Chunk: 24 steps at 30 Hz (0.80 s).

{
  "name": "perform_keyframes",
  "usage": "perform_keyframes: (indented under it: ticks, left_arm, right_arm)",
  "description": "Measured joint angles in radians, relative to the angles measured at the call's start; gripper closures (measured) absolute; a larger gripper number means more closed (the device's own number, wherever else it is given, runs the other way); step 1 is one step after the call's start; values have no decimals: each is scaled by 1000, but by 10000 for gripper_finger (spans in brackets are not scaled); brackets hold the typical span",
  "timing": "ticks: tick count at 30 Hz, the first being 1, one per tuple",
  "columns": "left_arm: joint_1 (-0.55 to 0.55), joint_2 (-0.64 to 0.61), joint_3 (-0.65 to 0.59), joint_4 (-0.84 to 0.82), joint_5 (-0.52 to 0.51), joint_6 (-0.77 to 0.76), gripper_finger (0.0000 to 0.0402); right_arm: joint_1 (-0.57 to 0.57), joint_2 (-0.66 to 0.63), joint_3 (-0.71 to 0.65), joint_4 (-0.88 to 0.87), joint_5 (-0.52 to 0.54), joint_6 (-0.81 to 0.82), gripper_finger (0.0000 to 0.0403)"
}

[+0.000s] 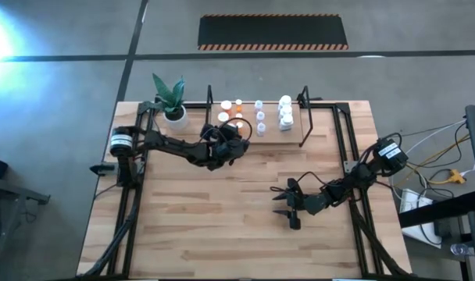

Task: Pick and place medicine bottles onto shelf by color
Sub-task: Put the large orange pill bottle on the shelf aligned with the large orange pill bottles, then remove the small orange pill bottle from the shelf

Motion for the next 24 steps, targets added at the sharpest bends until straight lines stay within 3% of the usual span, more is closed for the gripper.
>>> perform_keyframes:
  ticks: [15,24]
  left_arm:
    - [23,0,-1,-48,27,1,204]
    - [24,0,-6,-58,42,2,158]
  right_arm:
    - [0,0,0,-1,0,1,188]
    - [0,0,0,0,0,1,188]
